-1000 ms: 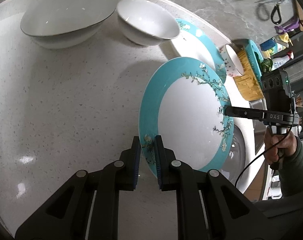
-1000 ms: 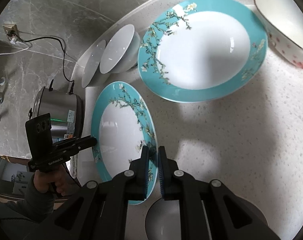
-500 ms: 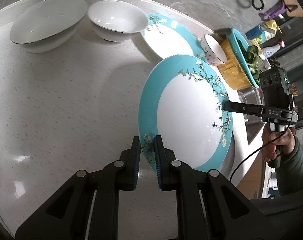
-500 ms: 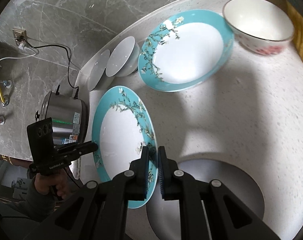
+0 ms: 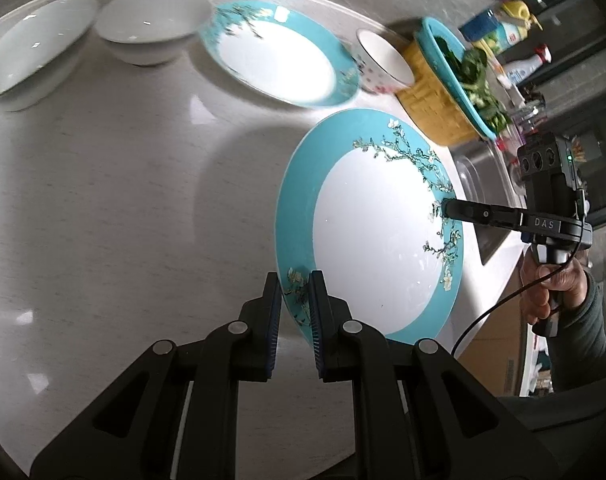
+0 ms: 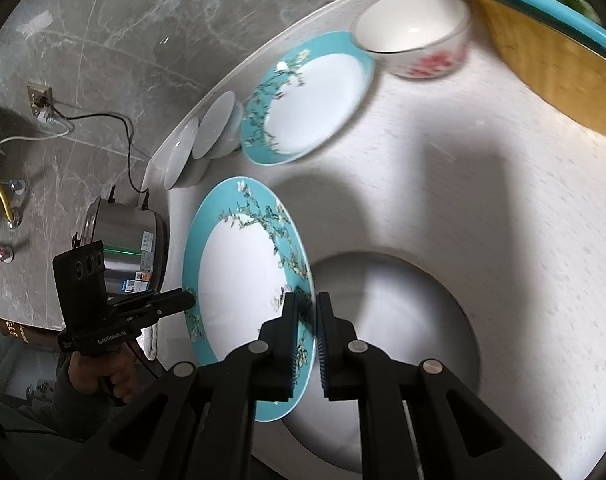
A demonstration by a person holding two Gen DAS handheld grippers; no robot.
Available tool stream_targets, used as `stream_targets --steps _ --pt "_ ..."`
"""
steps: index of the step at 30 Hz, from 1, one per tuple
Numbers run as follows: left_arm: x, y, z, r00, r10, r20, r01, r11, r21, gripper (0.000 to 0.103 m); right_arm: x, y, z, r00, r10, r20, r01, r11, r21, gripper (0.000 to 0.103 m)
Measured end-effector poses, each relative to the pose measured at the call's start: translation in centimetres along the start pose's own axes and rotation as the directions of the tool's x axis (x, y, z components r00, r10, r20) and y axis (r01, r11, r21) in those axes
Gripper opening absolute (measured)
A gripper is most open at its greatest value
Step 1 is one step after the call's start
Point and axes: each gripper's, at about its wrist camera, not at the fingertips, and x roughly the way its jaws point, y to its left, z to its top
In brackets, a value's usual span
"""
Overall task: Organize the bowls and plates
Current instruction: 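Carry the teal-rimmed plate with the right tool onto the grey-rimmed plate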
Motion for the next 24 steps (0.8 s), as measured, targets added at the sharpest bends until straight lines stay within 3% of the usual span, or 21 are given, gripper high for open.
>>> stream_targets --steps 12,24 --pt "4.7 -4.9 -1.9 0.998 0.005 -0.062 -0.002 0.999 0.041 0.012 -2.7 -4.4 -3.3 0.999 -0.025 0.025 0.023 0.998 0.065 0.011" --pt "7.8 -5.5 -3.8 0.994 0.036 -0.102 -0.034 0.999 0.026 0.012 -1.9 -6.5 -4.6 0.999 -0.035 -0.009 0.036 0.997 0.063 0.011"
